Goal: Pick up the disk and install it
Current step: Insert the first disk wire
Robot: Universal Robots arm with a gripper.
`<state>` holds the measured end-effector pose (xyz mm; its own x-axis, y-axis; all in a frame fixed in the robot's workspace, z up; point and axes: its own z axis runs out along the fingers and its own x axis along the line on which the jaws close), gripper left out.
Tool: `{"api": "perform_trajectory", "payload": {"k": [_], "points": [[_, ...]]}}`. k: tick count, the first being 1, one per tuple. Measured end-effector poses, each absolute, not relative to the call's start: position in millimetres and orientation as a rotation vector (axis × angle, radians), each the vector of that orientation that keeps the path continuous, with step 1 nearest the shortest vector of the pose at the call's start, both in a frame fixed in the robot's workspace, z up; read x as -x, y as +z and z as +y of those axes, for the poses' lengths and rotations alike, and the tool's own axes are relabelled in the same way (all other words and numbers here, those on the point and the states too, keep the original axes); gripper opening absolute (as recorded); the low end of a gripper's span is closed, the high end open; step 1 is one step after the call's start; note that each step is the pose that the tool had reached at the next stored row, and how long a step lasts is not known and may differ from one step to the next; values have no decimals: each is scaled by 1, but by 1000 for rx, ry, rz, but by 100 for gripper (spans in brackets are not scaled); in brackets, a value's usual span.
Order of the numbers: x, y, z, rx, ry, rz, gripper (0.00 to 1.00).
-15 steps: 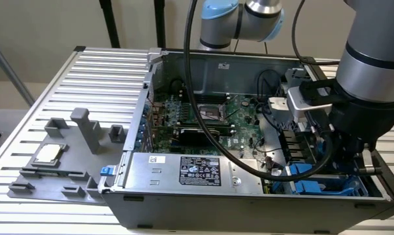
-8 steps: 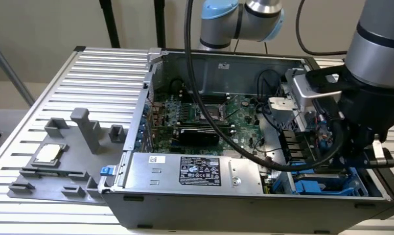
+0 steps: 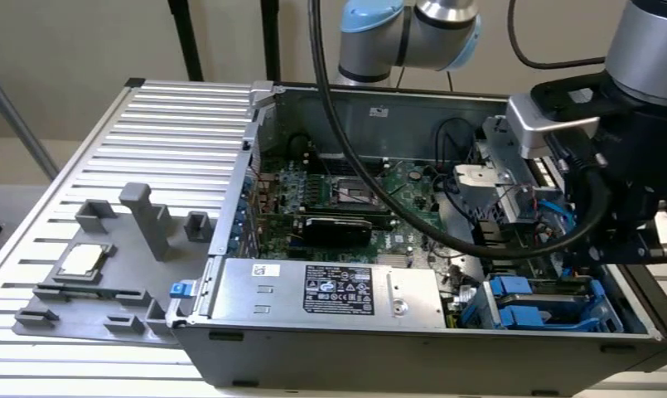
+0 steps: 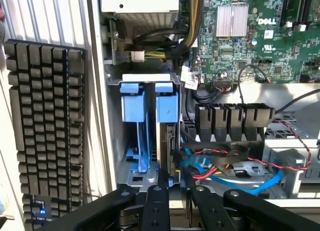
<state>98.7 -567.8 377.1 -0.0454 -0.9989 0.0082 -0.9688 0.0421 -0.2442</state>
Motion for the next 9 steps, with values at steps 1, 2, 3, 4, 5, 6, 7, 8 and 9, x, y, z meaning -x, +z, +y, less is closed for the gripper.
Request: {"api": "perform_trajectory", "payload": {"k": [1,2,3,4,5,6,7,8,9], "points": [[-96,377,-568,2049,-274,2142,100],[-92,377,-568,2049,-274,2142,100],[-89,377,-568,2049,-275,2142,100],[-86,377,-568,2048,-275,2142,100],[-85,377,-567,2048,-275,2142,100],[-84,377,-566,2048,-275,2142,100],[-84,377,-564,2047,-275,2143,100],[-85,377,-563,2046,-276,2145,100],[-85,377,-562,2044,-276,2146,100]]}}
